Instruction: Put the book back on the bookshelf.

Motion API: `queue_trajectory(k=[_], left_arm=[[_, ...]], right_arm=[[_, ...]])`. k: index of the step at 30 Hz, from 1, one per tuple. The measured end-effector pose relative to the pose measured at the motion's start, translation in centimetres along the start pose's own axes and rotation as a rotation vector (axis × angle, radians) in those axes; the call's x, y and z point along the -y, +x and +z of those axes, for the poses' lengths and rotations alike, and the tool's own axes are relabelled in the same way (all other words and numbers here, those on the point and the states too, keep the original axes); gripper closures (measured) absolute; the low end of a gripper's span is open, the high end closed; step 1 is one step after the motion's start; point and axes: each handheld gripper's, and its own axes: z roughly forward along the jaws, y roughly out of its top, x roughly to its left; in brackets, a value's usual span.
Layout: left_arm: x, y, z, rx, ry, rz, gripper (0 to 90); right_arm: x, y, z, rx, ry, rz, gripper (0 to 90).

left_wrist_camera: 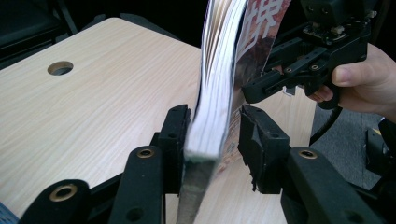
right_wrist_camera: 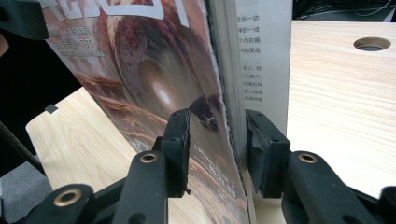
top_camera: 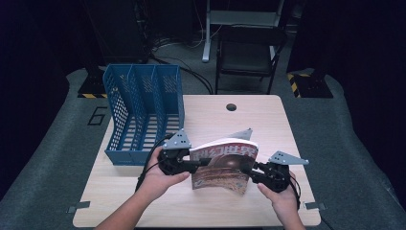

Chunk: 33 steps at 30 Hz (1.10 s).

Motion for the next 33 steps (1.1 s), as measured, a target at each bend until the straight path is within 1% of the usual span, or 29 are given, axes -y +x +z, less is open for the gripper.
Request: queue_trajectory(k=[1,2,3,5,6,7,8,11,13,14,15,17,19,20,21,22,23,24,27,28,30,33], left_arm=[[0.0,0.0,0.0,0.000,0.000,0.000,63.4],[-0.1,0.0,-0.1,-0.003,0.006,0.010,64.3],[-0.3,0.0,-0.1,0.005,0.013,0.010,65.2],[-0.5,-0.1,-0.1,0.007,0.016,0.009,65.3],[-0.6,-0.1,-0.1,0.005,0.018,0.014,65.4],[-0.7,-0.3,-0.1,0.006,0.027,0.010,65.4],[-0.9,-0.3,-0.2,0.007,0.032,0.019,65.4],[-1.4,-0.4,-0.2,0.003,0.048,0.028,65.4],[-1.7,-0.3,-0.2,0.001,0.048,0.032,65.6],[-1.9,-0.4,-0.2,0.000,0.057,0.026,65.6],[-2.0,-0.3,-0.2,0.003,0.065,0.033,66.6],[-2.3,-0.3,-0.1,-0.002,0.082,0.030,67.2],[-2.5,-0.3,0.0,0.006,0.094,0.027,67.9],[-2.7,-0.3,0.0,-0.001,0.103,0.034,68.5],[-2.8,-0.2,0.0,-0.004,0.112,0.044,71.4],[-2.9,-0.3,0.1,0.006,0.118,0.035,72.1],[-3.0,-0.2,0.1,-0.001,0.127,0.042,72.1],[-3.2,-0.2,0.1,0.002,0.133,0.035,72.9],[-3.5,-0.1,0.2,-0.009,0.147,0.037,73.2],[-3.6,-0.1,0.3,-0.010,0.154,0.035,75.2],[-3.9,-0.1,0.4,-0.015,0.166,0.045,75.1],[-4.3,0.1,0.5,-0.007,0.178,0.019,72.1]], right_arm=[[0.0,0.0,0.0,0.000,0.000,0.000,63.4],[0.0,0.0,0.0,0.005,0.002,0.002,63.7],[-0.1,0.0,0.1,0.008,0.003,0.001,63.9],[-0.1,0.0,0.1,0.010,-0.002,0.000,64.2],[-0.2,0.0,0.2,0.016,-0.003,0.000,65.6],[-0.2,0.0,0.2,0.016,-0.003,0.000,65.6],[-0.3,0.1,0.3,0.019,-0.007,-0.001,67.8],[-0.4,0.1,0.3,0.021,-0.004,-0.007,69.1],[-0.5,0.2,0.5,0.020,-0.011,-0.006,69.9],[-0.5,0.2,0.5,0.020,-0.011,-0.006,69.9],[-0.5,0.1,0.5,0.021,-0.010,-0.010,70.3],[-0.5,0.1,0.6,0.021,-0.011,-0.010,70.5],[-0.5,0.1,0.6,0.021,-0.010,-0.008,70.5],[-0.6,0.1,0.6,0.020,-0.011,-0.006,70.7],[-0.6,0.1,0.7,0.020,-0.012,-0.007,71.0],[-0.6,0.1,0.7,0.017,-0.014,-0.004,71.0],[-0.6,0.1,0.7,0.017,-0.014,-0.004,71.0],[-0.6,0.1,0.8,0.018,-0.014,-0.003,71.1],[-0.7,0.1,0.9,0.016,-0.017,-0.006,71.1],[-0.7,0.2,0.9,0.015,-0.018,-0.004,71.1],[-0.7,0.2,0.9,0.014,-0.017,-0.004,71.0],[-0.8,0.3,1.0,0.007,-0.018,-0.008,71.0]])
